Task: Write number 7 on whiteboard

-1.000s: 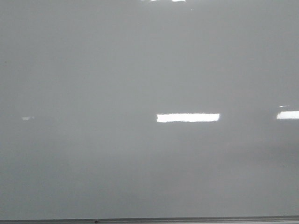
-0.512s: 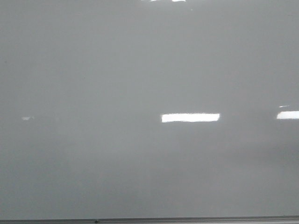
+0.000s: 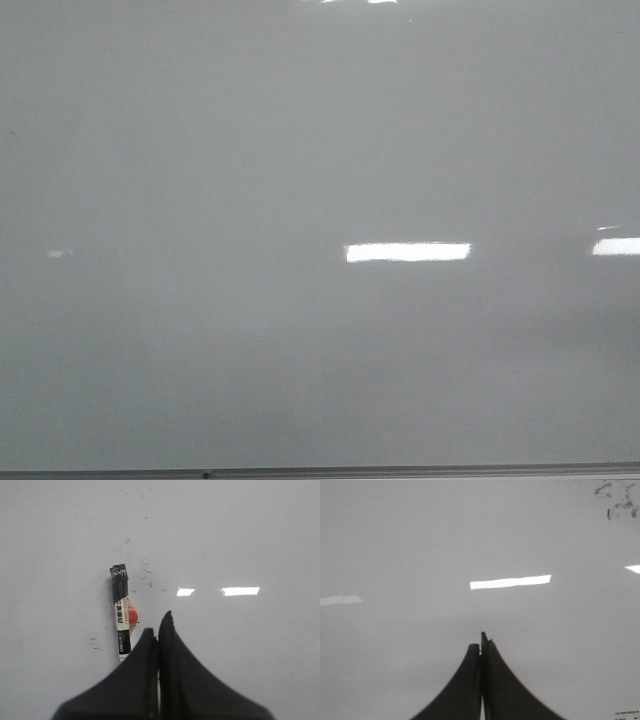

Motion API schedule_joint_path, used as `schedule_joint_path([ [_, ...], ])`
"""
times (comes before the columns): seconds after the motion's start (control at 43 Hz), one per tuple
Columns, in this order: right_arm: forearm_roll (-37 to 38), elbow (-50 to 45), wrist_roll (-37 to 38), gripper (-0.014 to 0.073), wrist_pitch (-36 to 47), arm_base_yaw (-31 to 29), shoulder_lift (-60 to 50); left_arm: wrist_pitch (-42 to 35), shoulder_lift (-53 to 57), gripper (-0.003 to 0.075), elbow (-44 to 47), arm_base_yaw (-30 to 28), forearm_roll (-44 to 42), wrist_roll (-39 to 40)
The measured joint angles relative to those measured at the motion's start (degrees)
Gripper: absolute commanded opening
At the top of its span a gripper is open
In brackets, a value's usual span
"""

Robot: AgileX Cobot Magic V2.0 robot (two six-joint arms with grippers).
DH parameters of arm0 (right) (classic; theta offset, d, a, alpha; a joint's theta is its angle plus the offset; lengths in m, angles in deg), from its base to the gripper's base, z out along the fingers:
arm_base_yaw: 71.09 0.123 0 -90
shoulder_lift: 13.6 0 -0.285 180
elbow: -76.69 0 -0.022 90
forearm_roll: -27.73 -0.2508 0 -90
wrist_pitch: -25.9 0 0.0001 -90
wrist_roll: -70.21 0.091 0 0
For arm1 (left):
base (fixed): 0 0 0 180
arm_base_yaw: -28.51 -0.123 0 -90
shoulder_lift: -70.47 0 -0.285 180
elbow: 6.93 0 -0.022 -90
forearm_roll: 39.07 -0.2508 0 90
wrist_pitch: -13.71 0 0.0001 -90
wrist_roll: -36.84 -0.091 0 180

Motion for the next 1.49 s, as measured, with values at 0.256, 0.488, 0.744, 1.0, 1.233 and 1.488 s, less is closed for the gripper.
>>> schedule_joint_path([
  [0.256, 0.00, 0.00, 0.00, -0.0068, 2.86, 0.00, 0.00, -2.33, 0.00, -0.0020, 0.00, 0.00, -0.12, 0.00],
  [0.488, 0.00, 0.49, 0.00, -0.0068, 5.03, 0.00, 0.00, -8.15, 0.00, -0.0020, 0.00, 0.00, 0.04, 0.00],
  [0.744, 0.00, 12.90, 0.00, -0.0059, -9.96, 0.00, 0.41, -8.75, -0.44, -0.0020, -4.83, 0.00, 1.66, 0.00],
  [1.0, 0.00, 21.15, 0.00, -0.0059, -17.60, 0.00, 11.67, 2.20, -15.00, -0.0020, -15.93, 0.00, -2.68, 0.00],
  [1.233, 0.00, 21.29, 0.00, 0.0015, -14.83, 0.00, 17.07, 3.41, -26.65, 0.0041, -18.11, 0.00, -3.23, 0.00],
  [1.488, 0.00, 21.29, 0.00, 0.0499, -14.63, 0.00, 17.21, 3.41, -28.54, 0.0587, -18.11, 0.00, -3.23, 0.00],
])
